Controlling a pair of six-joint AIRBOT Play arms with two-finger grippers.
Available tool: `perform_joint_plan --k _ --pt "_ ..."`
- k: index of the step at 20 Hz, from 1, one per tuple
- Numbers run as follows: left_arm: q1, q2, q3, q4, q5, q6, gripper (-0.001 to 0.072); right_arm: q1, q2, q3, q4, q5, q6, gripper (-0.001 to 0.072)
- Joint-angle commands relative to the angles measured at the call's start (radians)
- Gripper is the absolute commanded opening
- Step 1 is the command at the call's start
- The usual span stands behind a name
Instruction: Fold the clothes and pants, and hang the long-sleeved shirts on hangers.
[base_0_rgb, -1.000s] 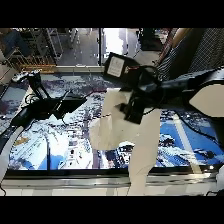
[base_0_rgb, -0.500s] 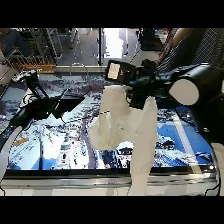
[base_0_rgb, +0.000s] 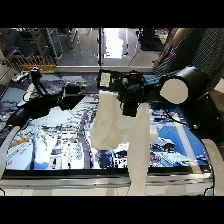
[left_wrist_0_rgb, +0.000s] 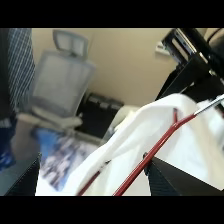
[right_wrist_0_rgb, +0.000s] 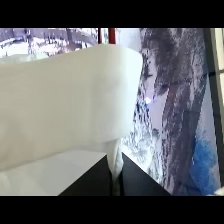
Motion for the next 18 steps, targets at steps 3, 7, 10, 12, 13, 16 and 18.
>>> perform_joint_plan --k 3,7,10,12,13,16,18 --pt "0.165 0.026 0.107 0.23 0.014 -0.226 0.072 -0.031 -0.002 -0.072 -0.031 0.045 0.034 0.0019" --pt "0.223 0.071 0.141 0.227 -0.032 -0.254 0.072 -0.09 -0.002 -0.122 0.014 0.003 0.134 0.0019" --pt "0.228 0.084 0.141 0.229 -0.026 -0.23 0.072 -0.101 -0.002 -0.121 0.077 -0.011 0.12 0.0019" --pt "0.217 0.083 0.141 0.229 -0.025 -0.23 0.072 -0.101 -0.002 -0.121 0.134 -0.012 0.12 0.0019" --pt "0.216 0.083 0.141 0.23 -0.016 -0.231 0.072 -0.101 -0.002 -0.121 0.14 -0.015 0.133 0.0019" --pt "0.217 0.107 0.141 0.433 0.148 -0.546 0.0691 -0.101 -0.001 -0.121 0.05 -0.061 0.266 0.0019" --pt "0.208 0.127 0.141 0.641 0.158 -0.862 0.0688 -0.107 -0.001 -0.121 -0.011 -0.111 0.346 0.002"
